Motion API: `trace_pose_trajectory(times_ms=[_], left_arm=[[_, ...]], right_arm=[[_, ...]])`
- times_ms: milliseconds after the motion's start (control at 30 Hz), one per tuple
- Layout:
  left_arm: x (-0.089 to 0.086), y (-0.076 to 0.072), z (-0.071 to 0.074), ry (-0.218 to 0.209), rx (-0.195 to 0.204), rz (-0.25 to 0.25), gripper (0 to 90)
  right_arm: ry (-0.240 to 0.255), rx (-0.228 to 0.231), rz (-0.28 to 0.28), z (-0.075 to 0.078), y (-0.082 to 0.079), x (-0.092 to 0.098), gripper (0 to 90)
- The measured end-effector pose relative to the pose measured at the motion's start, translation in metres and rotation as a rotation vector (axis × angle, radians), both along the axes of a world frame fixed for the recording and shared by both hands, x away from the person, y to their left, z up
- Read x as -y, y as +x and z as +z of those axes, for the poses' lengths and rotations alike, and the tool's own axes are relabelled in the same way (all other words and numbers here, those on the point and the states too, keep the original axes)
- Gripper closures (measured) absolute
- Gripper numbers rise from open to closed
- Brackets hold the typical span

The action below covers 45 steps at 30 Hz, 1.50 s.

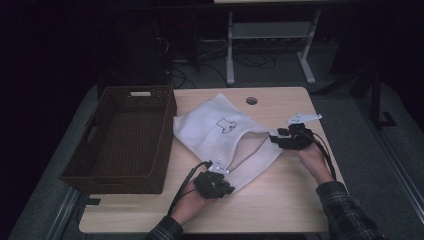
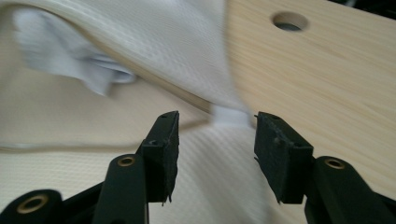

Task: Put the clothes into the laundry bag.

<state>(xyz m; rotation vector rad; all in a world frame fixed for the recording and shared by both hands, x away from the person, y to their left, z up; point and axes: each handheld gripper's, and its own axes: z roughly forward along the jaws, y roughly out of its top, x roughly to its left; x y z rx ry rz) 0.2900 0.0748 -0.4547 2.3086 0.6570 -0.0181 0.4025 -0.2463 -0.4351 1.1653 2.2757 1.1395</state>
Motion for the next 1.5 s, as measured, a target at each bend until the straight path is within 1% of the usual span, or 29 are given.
trace_pose_trajectory(times_ms=[33,100,167,267,367,467,567,633,700,767,867,967,1033,1100,1233,1300,1400,1500], left_arm=[[0.0,0.0,0.0,0.0,-0.001,-0.001,83.7],[0.0,0.0,0.0,0.0,-0.001,-0.002,83.6],[0.0,0.0,0.0,0.001,-0.001,-0.003,83.6],[0.0,0.0,0.0,-0.001,0.001,-0.002,83.7],[-0.001,0.001,0.001,-0.003,0.006,0.001,83.7],[-0.003,0.001,0.001,-0.001,0.008,0.007,83.8],[-0.005,0.002,0.002,0.002,0.021,0.022,83.9],[-0.007,0.004,0.003,0.004,0.034,0.037,84.1],[-0.011,0.006,0.004,0.022,0.057,0.054,84.2],[-0.015,0.008,0.005,0.029,0.065,0.076,84.4],[-0.023,0.013,0.006,0.037,0.075,0.108,84.4],[-0.03,0.017,0.006,0.046,0.079,0.141,84.4],[-0.034,0.019,0.006,0.05,0.076,0.159,84.4],[-0.037,0.021,0.005,0.044,0.066,0.175,84.4],[-0.04,0.023,0.004,0.029,0.036,0.179,84.3],[-0.039,0.021,0.005,0.034,0.028,0.168,84.3],[-0.04,0.016,0.006,0.049,0.026,0.139,84.1],[-0.043,0.009,0.004,0.055,0.02,0.128,84.0]], right_arm=[[0.009,-0.007,-0.009,-0.002,0.001,0.005,46.9],[0.033,-0.027,-0.008,-0.007,0.004,0.01,45.0],[0.038,-0.05,0.001,-0.013,0.006,0.011,43.7],[0.044,-0.08,0.003,-0.021,0.009,0.009,44.6],[0.032,-0.103,0.014,-0.024,0.01,0.007,54.0],[0.016,-0.11,0.01,-0.024,0.008,0.007,65.5],[0.007,-0.114,0.012,-0.024,0.006,0.009,76.4],[0.0,-0.103,0.015,-0.022,0.003,0.009,79.1],[-0.017,-0.101,0.018,-0.021,0.0,0.009,80.4],[-0.032,-0.099,0.018,-0.02,-0.004,0.01,81.2],[-0.048,-0.107,0.02,-0.019,-0.013,0.012,81.4],[-0.067,-0.107,0.027,-0.015,-0.025,0.012,81.4],[-0.08,-0.11,0.034,-0.013,-0.035,0.012,81.5],[-0.098,-0.107,0.04,-0.011,-0.045,0.012,81.4],[-0.105,-0.113,0.052,-0.009,-0.061,0.016,81.7],[-0.104,-0.116,0.056,-0.009,-0.07,0.018,81.7],[-0.098,-0.123,0.06,-0.009,-0.082,0.02,82.1],[-0.094,-0.134,0.08,-0.009,-0.097,0.021,82.1]])
